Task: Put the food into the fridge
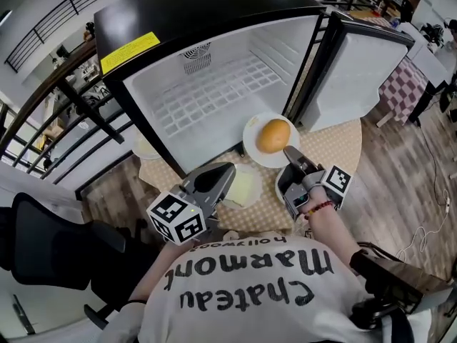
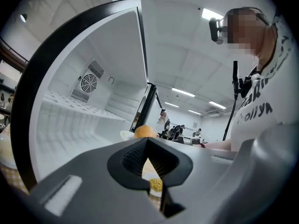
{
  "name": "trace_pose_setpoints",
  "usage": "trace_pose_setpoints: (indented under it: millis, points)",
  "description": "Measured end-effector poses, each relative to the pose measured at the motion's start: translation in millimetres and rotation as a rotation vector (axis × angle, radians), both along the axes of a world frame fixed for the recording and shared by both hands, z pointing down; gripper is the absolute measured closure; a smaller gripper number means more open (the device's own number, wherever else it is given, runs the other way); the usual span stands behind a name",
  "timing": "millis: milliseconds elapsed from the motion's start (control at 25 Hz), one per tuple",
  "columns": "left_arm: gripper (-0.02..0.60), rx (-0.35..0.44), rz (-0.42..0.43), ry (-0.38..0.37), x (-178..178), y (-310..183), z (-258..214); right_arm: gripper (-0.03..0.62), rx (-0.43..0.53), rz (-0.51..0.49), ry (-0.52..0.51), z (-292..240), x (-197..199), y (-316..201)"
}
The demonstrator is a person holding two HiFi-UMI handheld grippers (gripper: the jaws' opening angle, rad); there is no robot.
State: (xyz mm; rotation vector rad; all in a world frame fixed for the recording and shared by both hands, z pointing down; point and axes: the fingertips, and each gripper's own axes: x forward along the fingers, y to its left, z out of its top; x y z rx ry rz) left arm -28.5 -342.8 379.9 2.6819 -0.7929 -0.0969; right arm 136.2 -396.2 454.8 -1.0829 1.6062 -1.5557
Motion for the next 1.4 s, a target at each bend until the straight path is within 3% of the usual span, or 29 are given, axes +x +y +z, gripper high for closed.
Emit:
trace_pose_setpoints:
  millis: [160,360,480,760,1400]
  points:
    - [0.577,0.024,0.010,-0.039,-2,-15,4,0.563,-0.026,0.003,0.021,8,-5,-23]
    - [0.577,0.031,0.015,-0.021,-9,-25,6,0.563,-0.065,0.015,0.036,24,-9,-51]
    - [0.577,0.058,0.003,-0.071,-18,-27,11,0.563,-0.097,0.018,0.047,36,-13,-67]
    - [0.577,0.056,-0.018,-0.080,-44,-23,13,0.563,-0.141,0.034,0.186,49,-20,-103]
    - [0.577,0.037,-0.018,-0.070,-62,-16,20,0.563,-0.182,-0.004,0.361,67,-37,-146]
